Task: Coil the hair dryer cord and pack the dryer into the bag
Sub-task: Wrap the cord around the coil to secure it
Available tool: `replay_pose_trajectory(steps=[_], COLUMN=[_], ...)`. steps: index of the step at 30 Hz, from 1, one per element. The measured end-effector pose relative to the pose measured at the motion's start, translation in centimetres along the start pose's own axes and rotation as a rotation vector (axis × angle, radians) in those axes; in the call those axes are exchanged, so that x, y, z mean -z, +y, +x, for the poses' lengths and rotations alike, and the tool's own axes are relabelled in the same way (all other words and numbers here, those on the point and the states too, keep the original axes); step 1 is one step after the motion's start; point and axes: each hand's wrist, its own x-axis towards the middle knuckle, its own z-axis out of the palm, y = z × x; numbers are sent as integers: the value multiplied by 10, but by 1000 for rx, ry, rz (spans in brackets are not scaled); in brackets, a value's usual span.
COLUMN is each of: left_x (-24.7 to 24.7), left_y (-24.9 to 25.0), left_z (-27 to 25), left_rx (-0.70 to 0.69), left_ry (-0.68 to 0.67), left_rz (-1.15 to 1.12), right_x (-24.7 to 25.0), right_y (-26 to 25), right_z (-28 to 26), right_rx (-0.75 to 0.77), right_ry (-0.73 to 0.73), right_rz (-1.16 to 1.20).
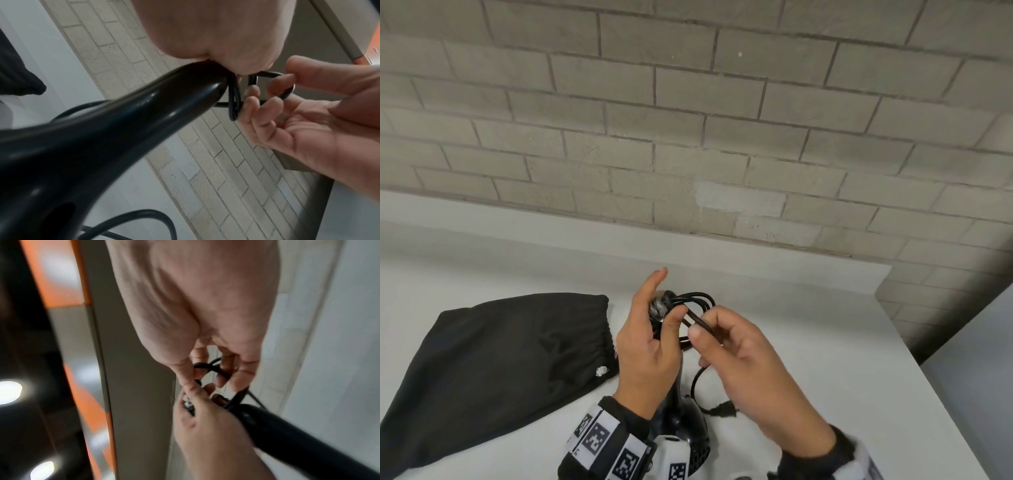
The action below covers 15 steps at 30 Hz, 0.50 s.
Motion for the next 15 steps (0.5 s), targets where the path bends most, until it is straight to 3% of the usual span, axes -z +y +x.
replay_pose_trajectory(steps=[4, 9, 12, 15], left_x=[0, -1, 0, 0], left_y=[-4, -5, -7, -8], left_z=[-1, 1, 2, 2], left_rx=[11, 11, 20, 5], left_ry=[-4, -29, -24, -28], left_rz=[-12, -9, -11, 7], right_x=[-6, -4, 6, 17], right_y=[20, 21, 7, -2], right_z=[-9, -13, -12, -14], right_rx=[201, 201, 41, -185], right_ry=[152, 241, 170, -20], right_rz=[-212, -187, 52, 503])
